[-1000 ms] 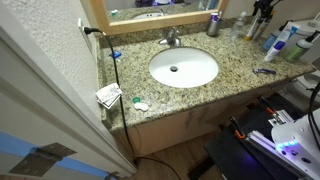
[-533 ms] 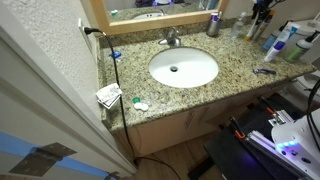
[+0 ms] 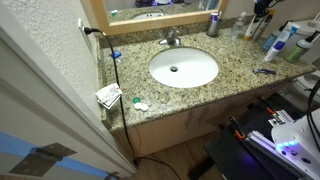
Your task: Move all the bottles away from the sink
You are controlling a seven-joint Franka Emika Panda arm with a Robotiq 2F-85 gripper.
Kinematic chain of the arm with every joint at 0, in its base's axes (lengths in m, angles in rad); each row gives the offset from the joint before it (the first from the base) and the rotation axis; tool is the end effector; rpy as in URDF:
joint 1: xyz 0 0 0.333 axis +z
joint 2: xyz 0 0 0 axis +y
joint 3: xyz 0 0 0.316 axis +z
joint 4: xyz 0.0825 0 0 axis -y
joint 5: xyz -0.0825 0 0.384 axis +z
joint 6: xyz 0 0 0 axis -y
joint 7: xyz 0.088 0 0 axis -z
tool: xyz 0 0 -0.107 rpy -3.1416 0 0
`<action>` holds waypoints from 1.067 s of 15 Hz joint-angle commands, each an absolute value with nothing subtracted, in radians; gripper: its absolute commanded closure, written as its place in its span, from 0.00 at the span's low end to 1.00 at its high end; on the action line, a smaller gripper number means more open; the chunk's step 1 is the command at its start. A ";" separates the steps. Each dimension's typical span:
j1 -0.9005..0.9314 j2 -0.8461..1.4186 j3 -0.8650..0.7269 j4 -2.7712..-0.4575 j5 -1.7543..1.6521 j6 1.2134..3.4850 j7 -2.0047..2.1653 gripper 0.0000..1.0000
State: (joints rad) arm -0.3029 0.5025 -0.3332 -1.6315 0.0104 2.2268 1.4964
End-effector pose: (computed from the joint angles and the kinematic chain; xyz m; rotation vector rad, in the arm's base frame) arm 0.5728 -0.3856 0.3525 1.5286 -2.6355 0.2595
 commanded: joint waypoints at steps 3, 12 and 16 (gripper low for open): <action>-0.323 0.344 -0.337 -1.709 0.043 2.264 1.402 0.99; -0.348 -0.115 -0.355 -1.880 0.038 1.984 0.906 0.99; -0.360 -0.329 -0.345 -2.048 -0.030 1.841 0.729 0.99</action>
State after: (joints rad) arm -0.3477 -0.1676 -0.3581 -1.8837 0.0166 1.8908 0.8463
